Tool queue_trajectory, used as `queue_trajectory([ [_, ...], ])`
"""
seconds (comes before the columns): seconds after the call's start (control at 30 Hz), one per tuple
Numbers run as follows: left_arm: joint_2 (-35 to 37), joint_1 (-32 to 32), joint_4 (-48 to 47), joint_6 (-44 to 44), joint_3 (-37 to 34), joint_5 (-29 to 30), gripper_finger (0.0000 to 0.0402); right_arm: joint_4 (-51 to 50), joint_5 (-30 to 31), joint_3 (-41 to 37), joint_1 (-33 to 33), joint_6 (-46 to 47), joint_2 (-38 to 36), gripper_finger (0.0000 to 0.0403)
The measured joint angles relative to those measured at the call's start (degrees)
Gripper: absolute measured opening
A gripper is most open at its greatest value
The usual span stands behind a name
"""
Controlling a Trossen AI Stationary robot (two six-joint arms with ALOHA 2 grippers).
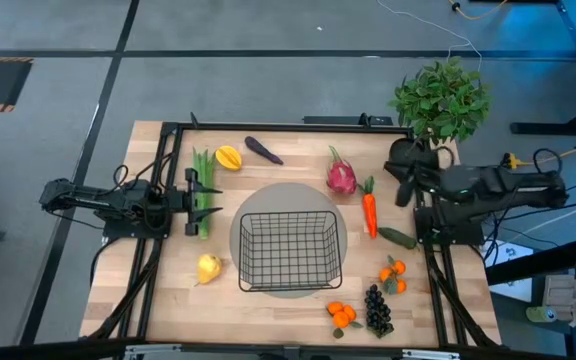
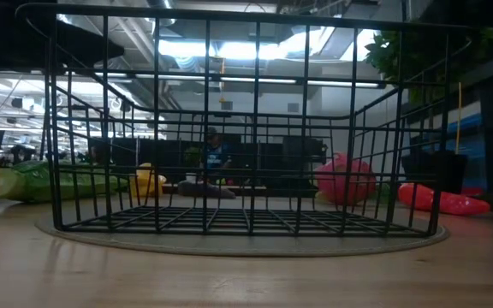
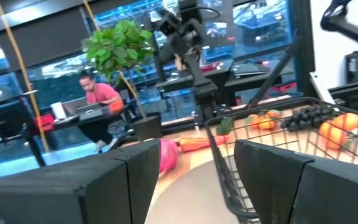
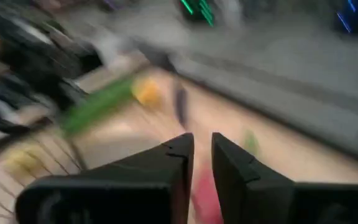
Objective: Build produce basket
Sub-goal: Put the carrot into the wire basket
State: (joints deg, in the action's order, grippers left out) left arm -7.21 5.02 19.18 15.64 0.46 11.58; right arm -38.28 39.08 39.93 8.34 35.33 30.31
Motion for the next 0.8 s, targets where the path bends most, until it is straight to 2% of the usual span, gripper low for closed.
queue_trajectory([
  [0.1, 0.0, 0.0, 0.0, 0.0, 0.0, 2.0, 0.0195, -7.6, -1.3, 1.0, 0.0, 11.9, 6.3, 0.0051],
  [0.3, 0.0, 0.0, 0.0, 0.0, 0.0, 4.0, 0.0195, -10.9, -1.3, 1.0, 0.0, 18.9, 17.4, 0.0051],
  [0.37, 0.0, 0.0, 0.0, 0.0, 0.0, 4.2, 0.0195, -11.0, -1.9, 1.0, -0.1, 25.6, 21.3, 0.0051],
  [0.5, 0.0, 0.0, 0.0, 0.0, 0.0, 4.2, 0.0195, -13.4, -8.9, 1.0, -2.3, 39.1, 28.2, 0.0051],
  [0.63, 0.0, 0.0, 0.0, 0.0, 0.0, 4.2, 0.0195, -16.0, -11.9, 1.0, -5.0, 42.3, 33.9, 0.0051],
  [0.8, 0.0, 0.0, 0.0, -0.1, 0.0, 4.2, 0.0195, -14.3, -14.4, 1.0, -7.5, 42.5, 38.6, 0.0056],
])
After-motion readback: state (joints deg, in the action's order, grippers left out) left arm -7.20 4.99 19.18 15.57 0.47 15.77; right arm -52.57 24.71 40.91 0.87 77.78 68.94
